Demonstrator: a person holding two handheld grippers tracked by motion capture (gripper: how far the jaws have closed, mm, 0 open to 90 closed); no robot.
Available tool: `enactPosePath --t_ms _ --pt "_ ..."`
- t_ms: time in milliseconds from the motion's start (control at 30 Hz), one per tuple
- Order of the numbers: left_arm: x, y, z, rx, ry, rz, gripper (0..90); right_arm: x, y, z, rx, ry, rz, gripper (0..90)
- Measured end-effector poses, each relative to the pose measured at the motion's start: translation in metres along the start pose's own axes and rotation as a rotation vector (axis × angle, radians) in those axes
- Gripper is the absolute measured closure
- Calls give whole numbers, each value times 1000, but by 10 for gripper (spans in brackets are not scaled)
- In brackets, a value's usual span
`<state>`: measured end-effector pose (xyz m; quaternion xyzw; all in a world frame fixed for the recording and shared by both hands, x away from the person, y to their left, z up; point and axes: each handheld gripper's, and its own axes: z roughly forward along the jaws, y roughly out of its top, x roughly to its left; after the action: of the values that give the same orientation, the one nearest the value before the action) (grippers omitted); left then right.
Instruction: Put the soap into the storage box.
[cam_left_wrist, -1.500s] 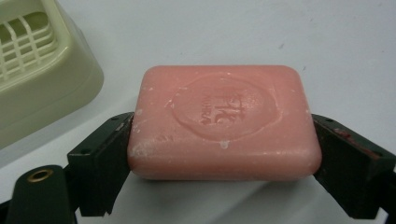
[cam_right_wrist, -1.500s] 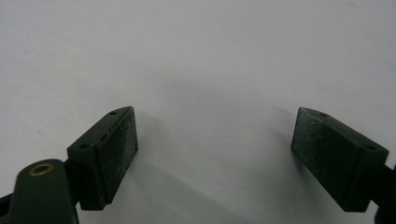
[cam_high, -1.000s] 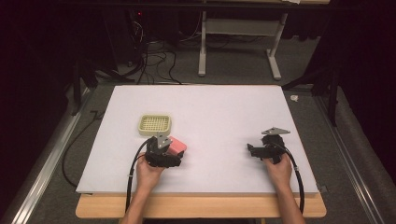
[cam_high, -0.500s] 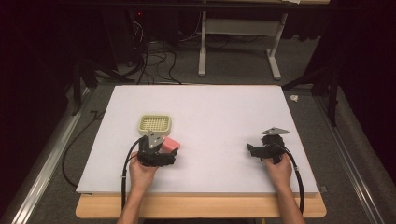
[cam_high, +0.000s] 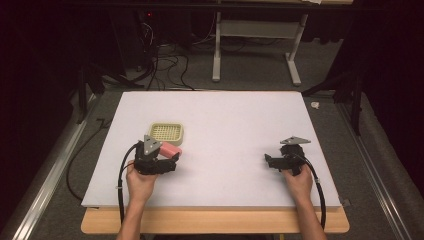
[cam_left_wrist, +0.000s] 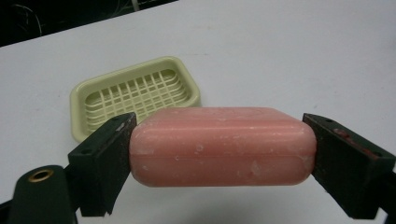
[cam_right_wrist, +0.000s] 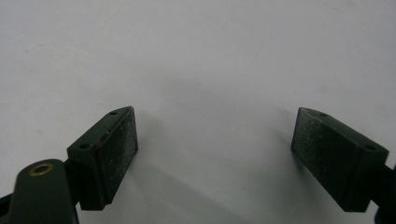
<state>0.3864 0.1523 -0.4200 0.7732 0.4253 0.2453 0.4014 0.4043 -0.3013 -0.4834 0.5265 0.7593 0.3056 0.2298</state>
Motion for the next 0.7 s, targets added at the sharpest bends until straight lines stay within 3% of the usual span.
enactPosePath --t_ms 533,700 --pt "26 13 5 6 15 -56 141 0 0 0 0 1 0 151" --pt "32 19 11 17 23 -58 141 0 0 0 0 1 0 151"
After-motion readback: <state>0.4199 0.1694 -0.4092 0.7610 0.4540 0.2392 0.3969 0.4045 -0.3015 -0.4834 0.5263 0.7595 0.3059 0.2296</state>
